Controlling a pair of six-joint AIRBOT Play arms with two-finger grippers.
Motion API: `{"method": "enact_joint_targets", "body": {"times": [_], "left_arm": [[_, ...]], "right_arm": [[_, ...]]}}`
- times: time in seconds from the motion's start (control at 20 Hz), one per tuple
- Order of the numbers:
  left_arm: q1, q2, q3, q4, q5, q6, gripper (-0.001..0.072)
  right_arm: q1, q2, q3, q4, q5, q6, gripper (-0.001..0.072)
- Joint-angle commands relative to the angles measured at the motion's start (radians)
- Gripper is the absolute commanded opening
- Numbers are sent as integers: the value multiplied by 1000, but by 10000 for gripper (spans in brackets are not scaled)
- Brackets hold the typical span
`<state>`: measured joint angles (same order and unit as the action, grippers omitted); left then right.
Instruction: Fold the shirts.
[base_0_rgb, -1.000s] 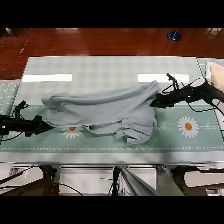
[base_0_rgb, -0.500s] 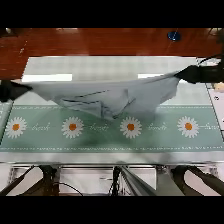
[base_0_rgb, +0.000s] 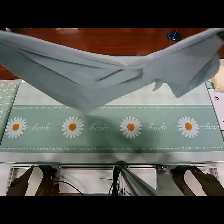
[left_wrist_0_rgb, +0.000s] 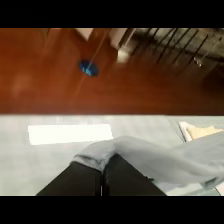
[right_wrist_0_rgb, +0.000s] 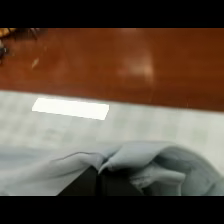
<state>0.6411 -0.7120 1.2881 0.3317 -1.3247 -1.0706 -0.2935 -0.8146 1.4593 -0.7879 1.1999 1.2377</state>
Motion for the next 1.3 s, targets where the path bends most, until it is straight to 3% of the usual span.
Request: {"method": "enact_joint_targets", "body": {"times": [0.0,0.2,0.3,0.45,0.55,0.7,0.9,1.05,1.25], "left_arm": [[1,140,71,-16,53,-60,20],[1,272,122,111,62,-151,20],[1,330,140,206,36,-205,19],[1,370,140,331,-131,-290,20],[1,365,122,449,-288,-296,20],[2,375,-26,556,-333,-297,19],[0,374,-324,515,-258,-296,19],[0,372,-541,327,-88,-296,20],[0,306,-704,299,129,-218,20]], "right_arm": [[-1,64,141,-27,3,67,19],[-1,128,255,-175,71,148,19],[-1,157,284,-263,180,190,18],[-1,164,286,-324,394,219,19],[-1,129,285,-372,516,219,18],[0,17,265,-378,642,223,18],[57,-135,109,-373,569,228,18],[179,-276,8,-371,395,223,18],[277,-488,-3,-372,163,144,18]]}}
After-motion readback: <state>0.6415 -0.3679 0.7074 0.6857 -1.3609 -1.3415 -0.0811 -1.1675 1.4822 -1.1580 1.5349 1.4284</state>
